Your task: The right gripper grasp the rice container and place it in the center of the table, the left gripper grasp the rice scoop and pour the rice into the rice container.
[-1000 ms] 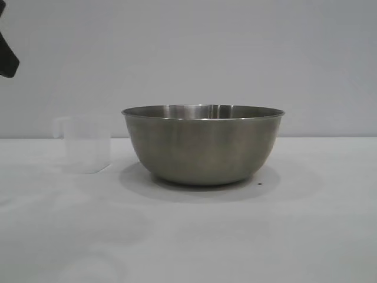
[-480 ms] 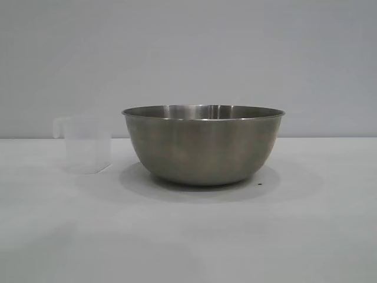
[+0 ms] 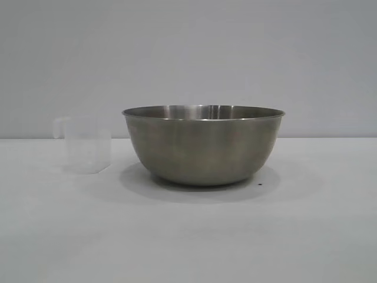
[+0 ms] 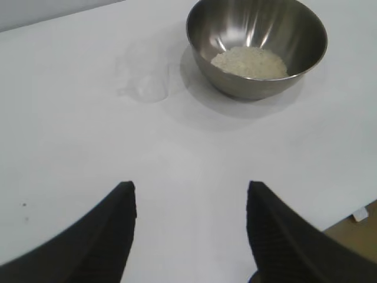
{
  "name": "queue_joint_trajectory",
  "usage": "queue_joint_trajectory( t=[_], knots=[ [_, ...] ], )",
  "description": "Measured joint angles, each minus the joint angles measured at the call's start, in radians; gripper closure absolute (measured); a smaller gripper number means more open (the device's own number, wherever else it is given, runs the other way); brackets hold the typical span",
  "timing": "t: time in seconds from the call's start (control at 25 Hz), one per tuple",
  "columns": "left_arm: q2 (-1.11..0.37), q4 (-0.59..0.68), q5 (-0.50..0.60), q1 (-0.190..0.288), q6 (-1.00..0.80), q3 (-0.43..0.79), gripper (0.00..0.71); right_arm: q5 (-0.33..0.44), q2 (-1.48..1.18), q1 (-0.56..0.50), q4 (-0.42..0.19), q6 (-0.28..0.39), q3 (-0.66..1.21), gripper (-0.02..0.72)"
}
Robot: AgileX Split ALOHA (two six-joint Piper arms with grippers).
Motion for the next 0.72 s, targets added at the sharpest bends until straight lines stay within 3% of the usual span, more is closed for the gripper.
queue_joint_trajectory(
  t=[0.36, 0.72],
  knots=[
    [-0.106, 0.002, -0.002, 0.0, -0.022, 0.109, 0.346, 0.0, 0.0, 0.0, 0.0, 0.0, 0.0, 0.174],
    [-0.106, 0.002, -0.018, 0.0, -0.024, 0.116, 0.346, 0.0, 0.0, 0.03, 0.0, 0.0, 0.0, 0.174]
  ],
)
